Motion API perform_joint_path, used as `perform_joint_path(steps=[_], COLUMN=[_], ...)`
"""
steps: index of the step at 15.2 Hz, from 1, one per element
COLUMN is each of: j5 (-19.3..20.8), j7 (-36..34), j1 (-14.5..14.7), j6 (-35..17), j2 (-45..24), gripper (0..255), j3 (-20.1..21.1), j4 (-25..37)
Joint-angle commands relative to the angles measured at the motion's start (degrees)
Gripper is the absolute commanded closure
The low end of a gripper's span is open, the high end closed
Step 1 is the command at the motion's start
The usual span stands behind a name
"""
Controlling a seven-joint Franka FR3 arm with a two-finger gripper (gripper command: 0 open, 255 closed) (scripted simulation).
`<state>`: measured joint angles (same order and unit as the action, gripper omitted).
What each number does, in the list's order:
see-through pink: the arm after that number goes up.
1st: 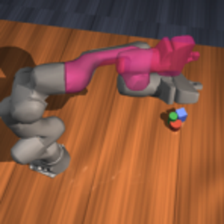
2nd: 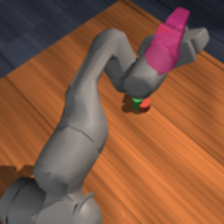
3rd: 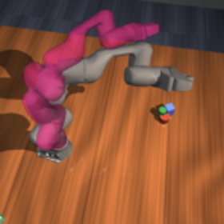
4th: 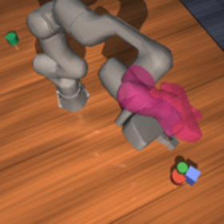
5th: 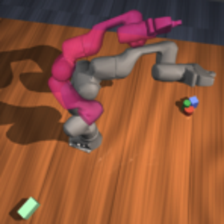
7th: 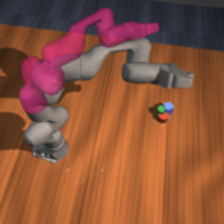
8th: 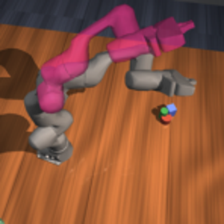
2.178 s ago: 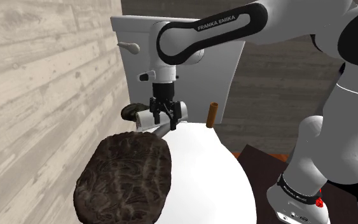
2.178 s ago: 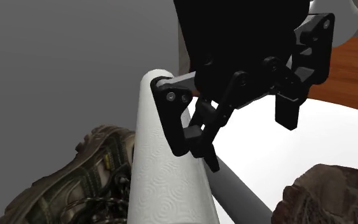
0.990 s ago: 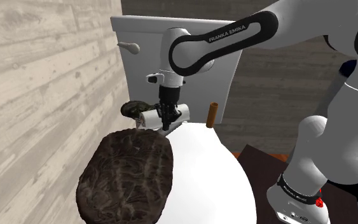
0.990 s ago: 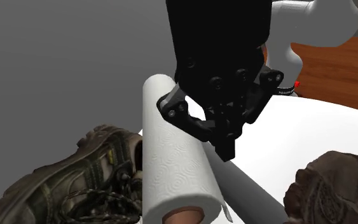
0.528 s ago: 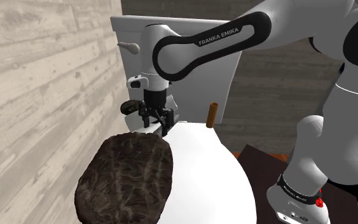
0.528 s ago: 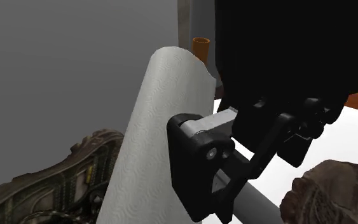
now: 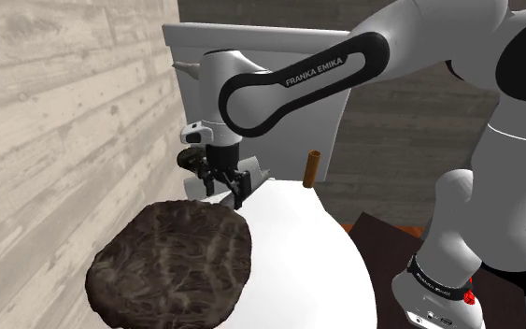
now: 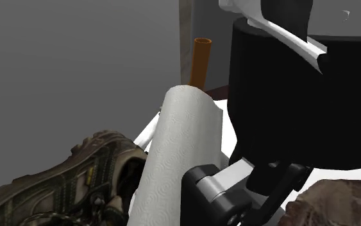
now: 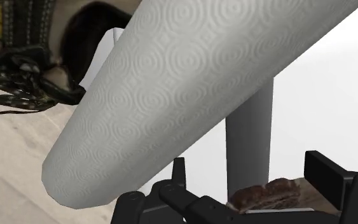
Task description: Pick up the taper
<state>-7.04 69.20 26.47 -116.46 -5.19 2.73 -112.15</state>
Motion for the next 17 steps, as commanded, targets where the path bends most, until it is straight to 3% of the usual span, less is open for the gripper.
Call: perform_joint_path(steps=[1,2,3,12,17], j5=[-0.19,-0.19,-0.19,-0.19,-0.05], j7=[0.13,0.13,0.09,0.13,-0.26], j1=[0.29,0.3,0.32,0.3,0.25], j6=[-1.15,-1.15,-1.19,-1.15,2.45], j2=[-1.35,-1.35,-1.23,-1.35,-0.11], gripper=[0,0,255,255,255], j3=[0.29,0.28,0.3,0.28,0.24], j4=[-0.74,-0.74,-0.89,-0.74,1.63])
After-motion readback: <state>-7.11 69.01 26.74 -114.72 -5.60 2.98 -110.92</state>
